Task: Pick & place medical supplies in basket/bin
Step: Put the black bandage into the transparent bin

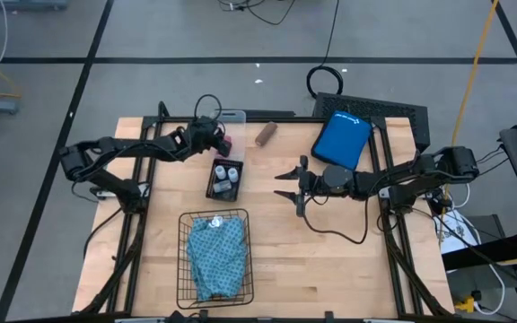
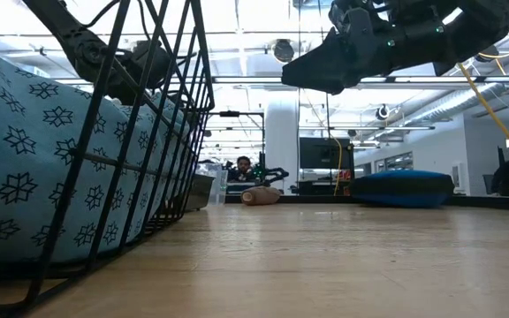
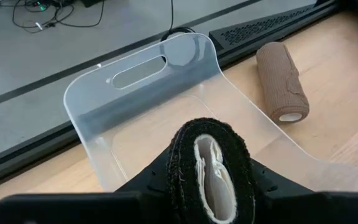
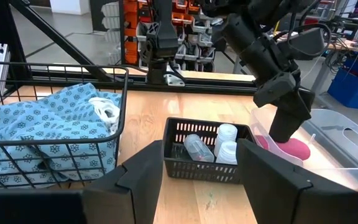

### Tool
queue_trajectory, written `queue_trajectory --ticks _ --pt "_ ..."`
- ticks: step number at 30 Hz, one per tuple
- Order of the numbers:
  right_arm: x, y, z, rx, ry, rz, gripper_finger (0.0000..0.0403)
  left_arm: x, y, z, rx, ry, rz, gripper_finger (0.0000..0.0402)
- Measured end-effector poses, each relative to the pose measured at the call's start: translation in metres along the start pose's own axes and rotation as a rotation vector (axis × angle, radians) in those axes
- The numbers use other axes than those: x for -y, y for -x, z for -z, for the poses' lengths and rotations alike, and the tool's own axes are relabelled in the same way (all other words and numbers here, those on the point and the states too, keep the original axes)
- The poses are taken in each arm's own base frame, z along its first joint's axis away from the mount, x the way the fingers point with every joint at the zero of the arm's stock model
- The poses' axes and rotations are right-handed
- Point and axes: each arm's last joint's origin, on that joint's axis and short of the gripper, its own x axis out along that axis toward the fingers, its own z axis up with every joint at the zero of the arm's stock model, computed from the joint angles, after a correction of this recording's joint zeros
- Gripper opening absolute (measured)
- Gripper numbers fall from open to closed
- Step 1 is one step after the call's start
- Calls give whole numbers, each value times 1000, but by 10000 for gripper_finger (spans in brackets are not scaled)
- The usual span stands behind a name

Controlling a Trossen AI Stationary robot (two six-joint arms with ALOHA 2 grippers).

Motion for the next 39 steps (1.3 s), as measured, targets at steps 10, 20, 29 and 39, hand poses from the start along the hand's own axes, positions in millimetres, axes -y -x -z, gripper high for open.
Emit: queue_trajectory --ticks 10,20,29,39 --pt "0 0 0 0 0 0 192 -1 0 2 -23 59 -10 195" --pt "0 0 0 0 0 0 193 8 7 -14 38 11 25 265" --pt "0 0 0 0 0 0 190 12 13 -38 75 -12 33 269" --pt "0 0 1 -15 1 -1 191 27 37 -64 -54 -130 67 269"
